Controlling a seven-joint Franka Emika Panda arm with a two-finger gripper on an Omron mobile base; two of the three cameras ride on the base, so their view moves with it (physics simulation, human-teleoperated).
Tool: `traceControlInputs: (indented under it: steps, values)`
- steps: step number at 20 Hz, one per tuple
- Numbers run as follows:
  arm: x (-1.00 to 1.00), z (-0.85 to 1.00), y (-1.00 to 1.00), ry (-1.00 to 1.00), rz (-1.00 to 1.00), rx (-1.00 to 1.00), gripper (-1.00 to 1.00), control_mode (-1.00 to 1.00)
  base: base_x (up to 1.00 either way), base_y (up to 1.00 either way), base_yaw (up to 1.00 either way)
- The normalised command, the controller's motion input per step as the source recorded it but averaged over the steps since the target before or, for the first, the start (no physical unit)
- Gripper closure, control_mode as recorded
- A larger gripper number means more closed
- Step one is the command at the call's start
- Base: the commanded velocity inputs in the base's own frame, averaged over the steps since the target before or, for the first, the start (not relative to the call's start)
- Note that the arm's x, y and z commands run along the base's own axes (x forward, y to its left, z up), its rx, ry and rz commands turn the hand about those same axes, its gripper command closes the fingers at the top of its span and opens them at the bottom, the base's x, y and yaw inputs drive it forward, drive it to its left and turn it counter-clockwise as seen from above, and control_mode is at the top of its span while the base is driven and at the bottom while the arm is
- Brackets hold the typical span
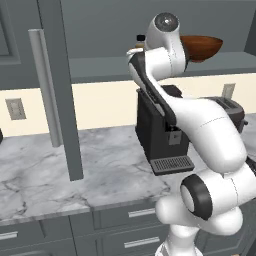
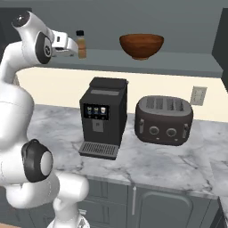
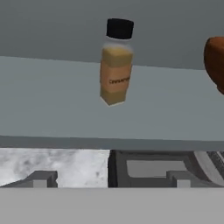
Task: Take the cinnamon bottle from the cabinet and place it on the dining table, next to the plate with the cupcake. Then take the chocolate from the dining counter and place it on the cupcake plate.
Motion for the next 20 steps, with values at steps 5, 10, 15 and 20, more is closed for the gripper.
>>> traceControlInputs:
  steps: [5, 10, 15, 20]
  values:
    - [0.88, 0.00, -0.11, -0.05, 0.16, 0.00, -1.00, -1.00, 0.00, 0.00, 0.00]
    - [0.58, -0.09, 0.00, -0.03, 0.07, 0.00, -1.00, -1.00, 0.00, 0.00, 0.00]
    - [0.62, -0.13, 0.00, 0.00, 0.00, 0.00, -1.00, -1.00, 0.00, 0.00, 0.00]
    - [0.51, -0.05, 0.00, 0.00, 0.00, 0.00, -1.00, -1.00, 0.00, 0.00, 0.00]
